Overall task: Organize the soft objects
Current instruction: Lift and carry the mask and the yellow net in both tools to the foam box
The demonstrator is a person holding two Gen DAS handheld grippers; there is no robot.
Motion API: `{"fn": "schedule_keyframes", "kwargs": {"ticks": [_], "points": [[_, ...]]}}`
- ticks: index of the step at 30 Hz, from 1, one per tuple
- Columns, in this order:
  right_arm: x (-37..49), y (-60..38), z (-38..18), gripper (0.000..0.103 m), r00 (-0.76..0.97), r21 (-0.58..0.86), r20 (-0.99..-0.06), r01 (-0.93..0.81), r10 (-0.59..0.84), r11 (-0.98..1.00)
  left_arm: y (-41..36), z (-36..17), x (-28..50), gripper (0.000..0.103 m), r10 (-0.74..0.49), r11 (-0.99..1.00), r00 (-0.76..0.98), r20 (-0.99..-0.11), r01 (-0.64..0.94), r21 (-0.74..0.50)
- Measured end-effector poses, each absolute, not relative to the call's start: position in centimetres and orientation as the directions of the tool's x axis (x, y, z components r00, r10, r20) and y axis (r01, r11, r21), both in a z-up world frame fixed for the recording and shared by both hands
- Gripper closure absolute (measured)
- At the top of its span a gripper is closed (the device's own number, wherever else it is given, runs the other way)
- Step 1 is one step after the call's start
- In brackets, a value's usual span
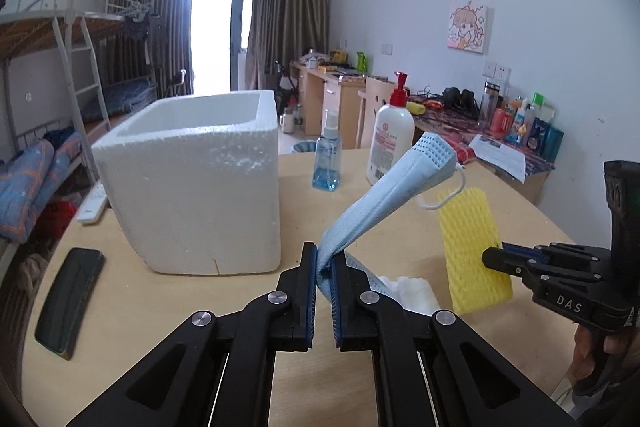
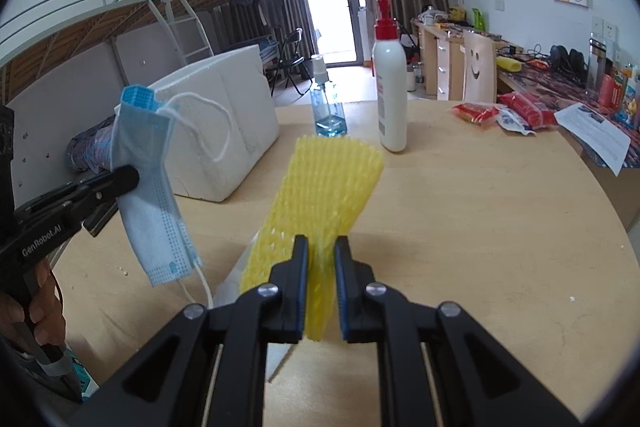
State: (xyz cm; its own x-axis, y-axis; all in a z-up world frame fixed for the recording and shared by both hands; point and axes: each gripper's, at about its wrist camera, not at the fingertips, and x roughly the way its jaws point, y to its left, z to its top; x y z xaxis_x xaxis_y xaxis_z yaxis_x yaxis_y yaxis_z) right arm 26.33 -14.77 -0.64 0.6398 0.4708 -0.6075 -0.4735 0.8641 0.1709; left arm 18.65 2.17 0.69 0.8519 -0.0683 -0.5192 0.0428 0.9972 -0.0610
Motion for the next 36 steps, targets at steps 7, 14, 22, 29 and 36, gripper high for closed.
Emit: {"fn": "schedule_keyframes", "kwargs": {"ticks": [7, 14, 22, 29, 36], "points": [[25.4, -15.1, 0.2, 0.087, 0.656, 0.165, -0.580, -0.486, 0.483, 0.858, 1.9, 1.1, 17.5, 0.096, -0.056, 0.998, 0.858, -0.510, 0.040, -0.041], [23.7, -15.4, 1.2, 0.087, 0.672, 0.143, -0.551, -0.507, 0.494, 0.850, 1.6, 2.0, 15.6, 0.096, -0.041, 0.999, 0.874, -0.484, 0.032, -0.027], [21.0, -15.7, 2.7, 0.087, 0.700, 0.122, -0.498, -0.527, 0.512, 0.841, 1.5, 3.4, 12.2, 0.096, -0.012, 1.000, 0.902, -0.431, 0.009, -0.010], [18.3, -15.0, 3.6, 0.087, 0.705, 0.102, -0.457, -0.564, 0.543, 0.819, 2.4, 4.0, 8.5, 0.096, 0.052, 0.998, 0.919, -0.390, -0.055, 0.004], [16.6, -13.3, 4.0, 0.087, 0.690, 0.079, -0.430, -0.614, 0.582, 0.785, 3.5, 4.3, 5.9, 0.096, 0.133, 0.990, 0.919, -0.370, -0.137, 0.017]]}}
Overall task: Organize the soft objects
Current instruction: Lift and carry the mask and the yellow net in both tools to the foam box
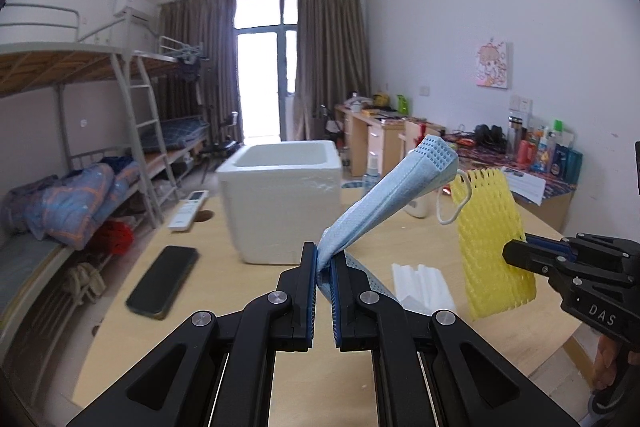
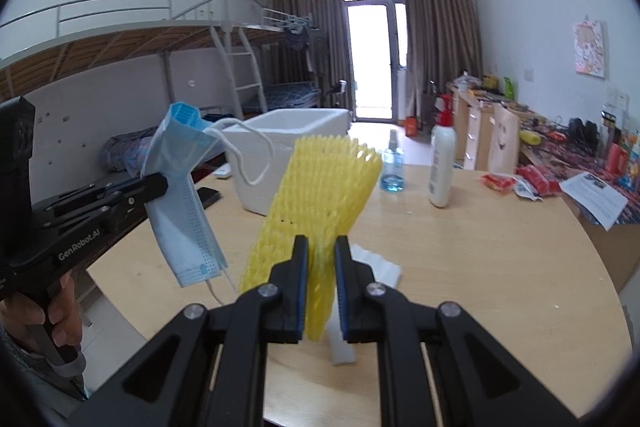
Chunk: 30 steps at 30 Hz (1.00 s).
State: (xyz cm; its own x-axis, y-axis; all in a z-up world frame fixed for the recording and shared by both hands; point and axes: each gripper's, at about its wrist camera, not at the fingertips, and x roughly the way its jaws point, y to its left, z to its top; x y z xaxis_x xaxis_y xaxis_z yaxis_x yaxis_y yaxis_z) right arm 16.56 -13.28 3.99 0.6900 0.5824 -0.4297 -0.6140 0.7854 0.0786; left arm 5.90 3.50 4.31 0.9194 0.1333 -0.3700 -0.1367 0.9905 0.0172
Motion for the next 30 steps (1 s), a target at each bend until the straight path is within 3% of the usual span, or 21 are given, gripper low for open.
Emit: {"fn": "schedule_keyframes", "kwargs": {"ticks": [14, 30], "points": [[15.3, -8.2, 3.6, 0.087, 0.577, 0.042, -0.415, -0.760, 0.703, 0.649, 7.1, 3.8, 2.4, 0.096, 0.327, 0.941, 0.877, -0.351, -0.337, 0.034], [14.9, -5.4, 3.3, 0.087, 0.539, 0.035, -0.422, -0.794, 0.729, 0.607, 8.9, 3.2, 2.0, 0.096, 0.392, 0.913, 0.852, -0.348, -0.407, 0.032]]}}
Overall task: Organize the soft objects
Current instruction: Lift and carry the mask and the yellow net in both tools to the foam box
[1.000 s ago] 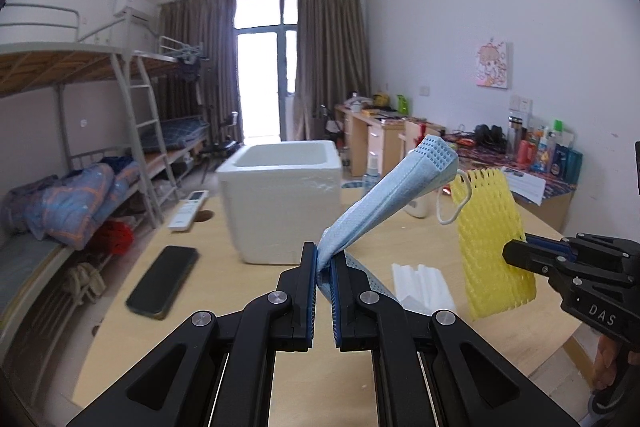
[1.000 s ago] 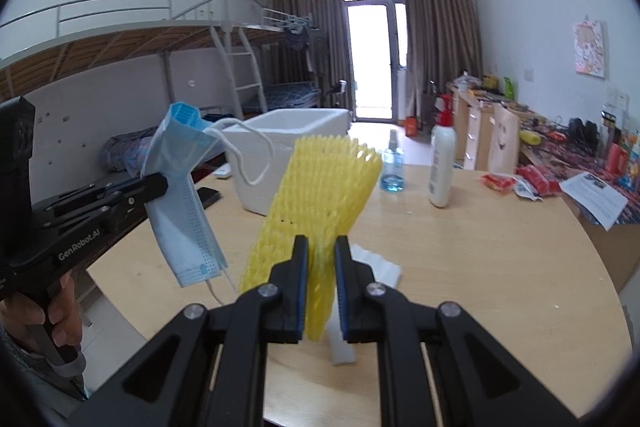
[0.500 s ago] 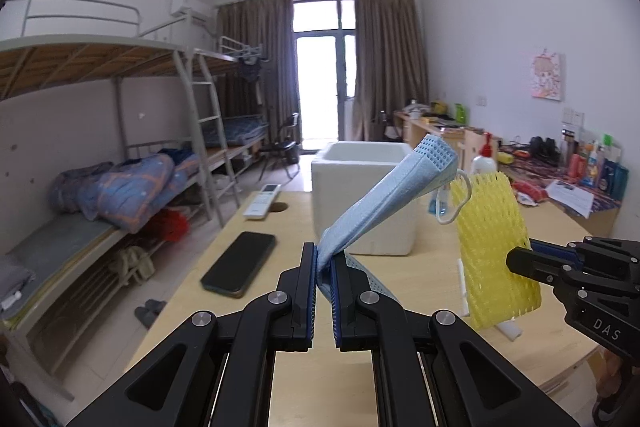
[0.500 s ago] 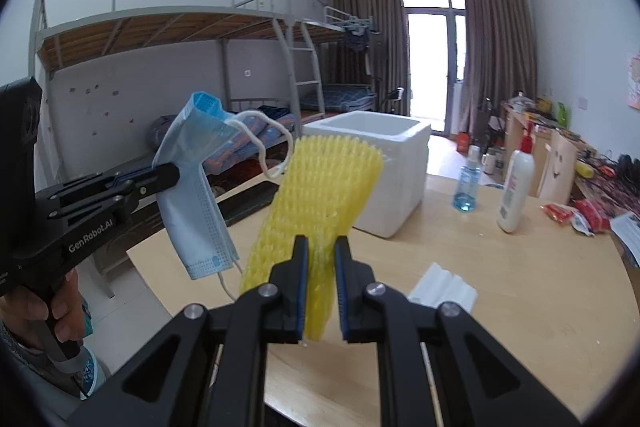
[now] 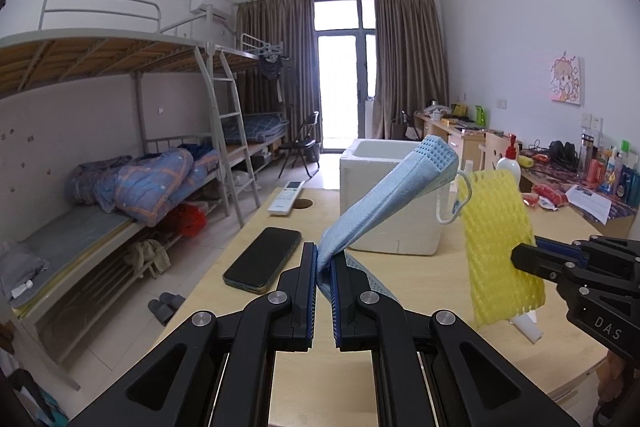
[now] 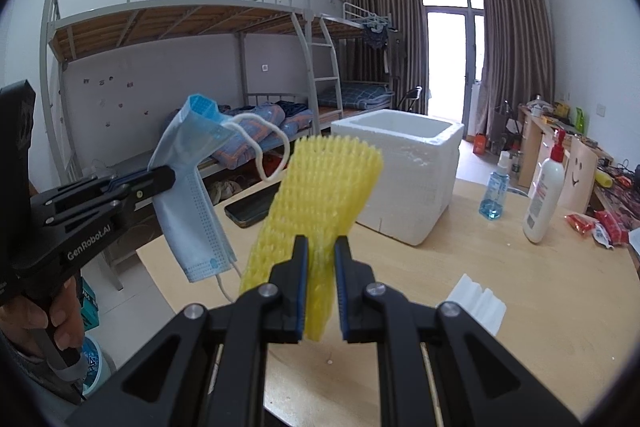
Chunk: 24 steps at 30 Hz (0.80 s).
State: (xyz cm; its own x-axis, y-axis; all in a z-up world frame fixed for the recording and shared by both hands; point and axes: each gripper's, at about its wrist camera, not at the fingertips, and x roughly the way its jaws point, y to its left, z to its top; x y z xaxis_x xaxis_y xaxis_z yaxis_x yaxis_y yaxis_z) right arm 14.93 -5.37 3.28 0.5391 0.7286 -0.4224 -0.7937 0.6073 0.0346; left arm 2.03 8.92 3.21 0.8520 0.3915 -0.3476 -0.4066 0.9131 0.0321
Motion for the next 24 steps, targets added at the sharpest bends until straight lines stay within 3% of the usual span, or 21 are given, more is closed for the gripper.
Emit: {"fn": "schedule_keyframes", "kwargs": {"ticks": [24], "points": [[16.4, -6.7, 4.5, 0.087, 0.726, -0.029, -0.376, -0.630, 0.575, 0.776, 8.6, 4.4, 5.9, 0.096, 0.354, 0.930, 0.878, -0.322, -0.365, 0.025]]}}
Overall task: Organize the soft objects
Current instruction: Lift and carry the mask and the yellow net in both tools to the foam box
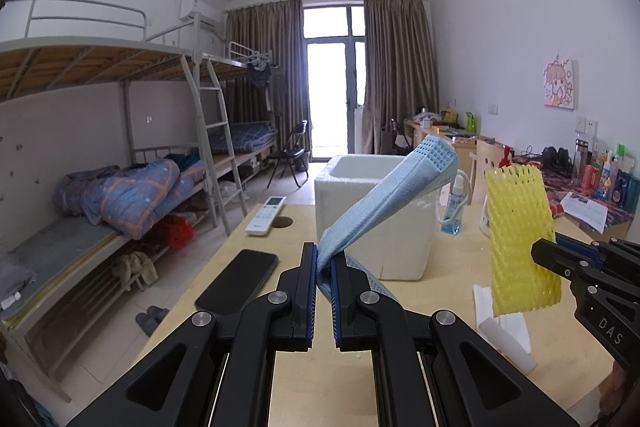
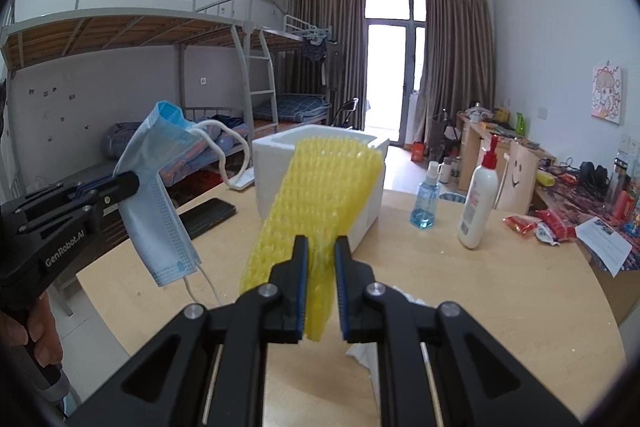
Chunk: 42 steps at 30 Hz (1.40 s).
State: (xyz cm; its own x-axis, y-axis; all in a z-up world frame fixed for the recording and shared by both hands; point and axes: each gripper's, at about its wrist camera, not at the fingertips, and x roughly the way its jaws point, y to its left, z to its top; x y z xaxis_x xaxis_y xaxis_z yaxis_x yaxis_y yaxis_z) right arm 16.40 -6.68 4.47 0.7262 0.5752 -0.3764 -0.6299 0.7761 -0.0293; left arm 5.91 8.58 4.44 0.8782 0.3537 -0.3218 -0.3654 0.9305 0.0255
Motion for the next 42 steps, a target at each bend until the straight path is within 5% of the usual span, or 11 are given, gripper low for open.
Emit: {"fn": "schedule_keyframes", "kwargs": {"ticks": [42], "points": [[24.6, -2.9, 9.2, 0.087, 0.787, -0.062, -0.351, -0.560, 0.507, 0.826, 9.8, 8.8, 15.4, 0.096, 0.352, 0.934, 0.897, -0.267, -0.354, 0.040]]}}
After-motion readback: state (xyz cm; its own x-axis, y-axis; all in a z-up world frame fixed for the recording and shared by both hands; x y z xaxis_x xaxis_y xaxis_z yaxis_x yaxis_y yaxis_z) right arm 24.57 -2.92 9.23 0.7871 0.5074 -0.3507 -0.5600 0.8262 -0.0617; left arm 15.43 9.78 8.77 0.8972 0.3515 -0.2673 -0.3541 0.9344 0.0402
